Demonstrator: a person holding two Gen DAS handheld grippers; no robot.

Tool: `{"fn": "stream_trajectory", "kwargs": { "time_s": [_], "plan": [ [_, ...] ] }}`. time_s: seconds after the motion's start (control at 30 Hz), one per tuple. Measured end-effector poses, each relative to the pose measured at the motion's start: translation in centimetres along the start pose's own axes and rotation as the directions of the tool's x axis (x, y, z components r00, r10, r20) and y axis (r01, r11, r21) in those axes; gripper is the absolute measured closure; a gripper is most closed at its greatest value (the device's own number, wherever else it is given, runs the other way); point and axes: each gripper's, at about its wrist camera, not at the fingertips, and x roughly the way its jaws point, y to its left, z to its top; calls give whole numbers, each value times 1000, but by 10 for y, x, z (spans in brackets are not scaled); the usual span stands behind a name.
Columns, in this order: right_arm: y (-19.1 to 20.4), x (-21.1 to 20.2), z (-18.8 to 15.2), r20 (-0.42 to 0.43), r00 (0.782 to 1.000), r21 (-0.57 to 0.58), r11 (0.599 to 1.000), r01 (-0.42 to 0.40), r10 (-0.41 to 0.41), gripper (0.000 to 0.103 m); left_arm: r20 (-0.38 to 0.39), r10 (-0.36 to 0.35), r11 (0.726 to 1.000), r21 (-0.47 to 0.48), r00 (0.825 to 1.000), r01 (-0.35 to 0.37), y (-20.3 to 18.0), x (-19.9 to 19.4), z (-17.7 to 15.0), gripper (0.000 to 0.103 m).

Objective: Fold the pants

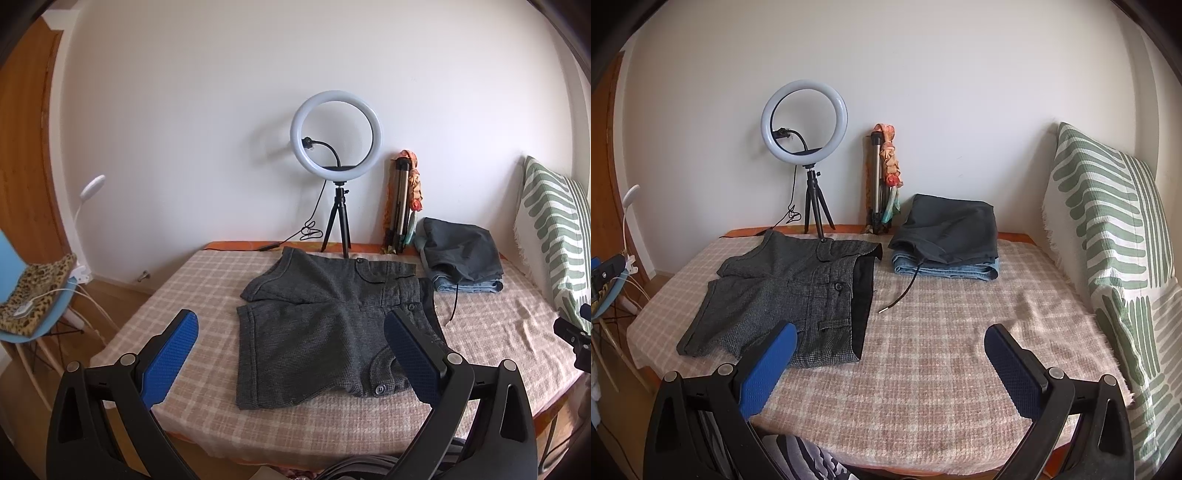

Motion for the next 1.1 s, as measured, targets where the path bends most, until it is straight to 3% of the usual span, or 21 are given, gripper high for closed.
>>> {"fn": "stream_trajectory", "kwargs": {
  "time_s": [1.1],
  "plan": [
    [0, 0, -1, -7, 1000, -2, 1000, -4, 4, 0, 4, 6, 1000, 9, 1000, -6, -3, 1, -3, 2]
  ]
}}
